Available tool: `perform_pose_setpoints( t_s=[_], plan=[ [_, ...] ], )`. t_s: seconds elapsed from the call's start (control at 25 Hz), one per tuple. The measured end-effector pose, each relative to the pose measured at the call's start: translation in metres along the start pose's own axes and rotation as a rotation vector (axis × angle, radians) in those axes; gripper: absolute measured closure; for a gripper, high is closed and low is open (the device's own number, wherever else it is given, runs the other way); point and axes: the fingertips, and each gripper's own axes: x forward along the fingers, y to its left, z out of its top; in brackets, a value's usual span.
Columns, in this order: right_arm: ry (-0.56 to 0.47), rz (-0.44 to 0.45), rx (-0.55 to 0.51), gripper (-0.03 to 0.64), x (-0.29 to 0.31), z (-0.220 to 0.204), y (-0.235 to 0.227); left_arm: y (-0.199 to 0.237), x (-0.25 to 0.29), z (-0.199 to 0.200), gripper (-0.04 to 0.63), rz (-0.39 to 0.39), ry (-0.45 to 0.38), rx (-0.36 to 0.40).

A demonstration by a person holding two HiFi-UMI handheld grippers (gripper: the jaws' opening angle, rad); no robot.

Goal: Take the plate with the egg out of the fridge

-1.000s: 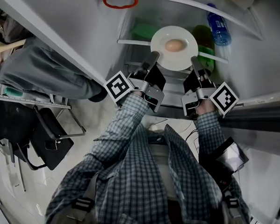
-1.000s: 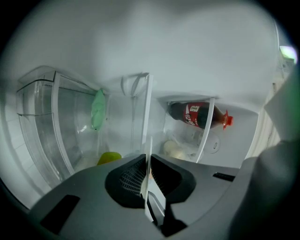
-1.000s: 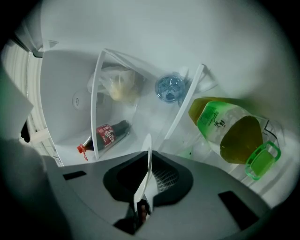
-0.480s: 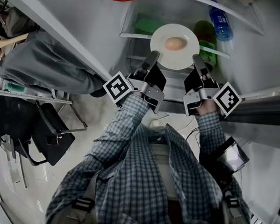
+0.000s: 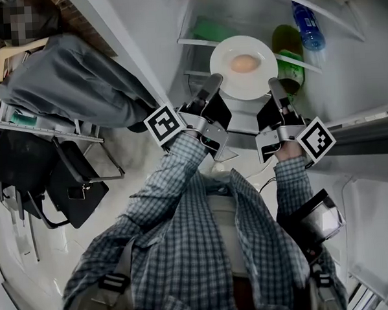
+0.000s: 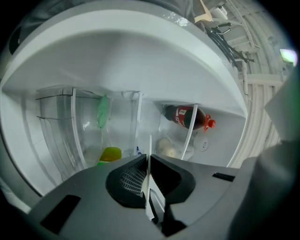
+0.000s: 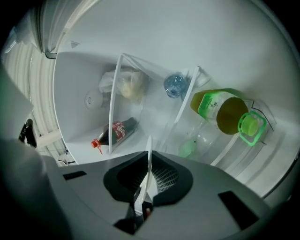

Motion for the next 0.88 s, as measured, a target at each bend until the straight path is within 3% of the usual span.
perform_pose_setpoints(
  t_s=[0.88],
  plan=[
    [-0.052, -0.053, 0.033, 0.589, -0.062, -0.072, 0.024, -0.014, -0.084, -0.012, 0.563, 0.015, 0.098, -0.024]
  ],
)
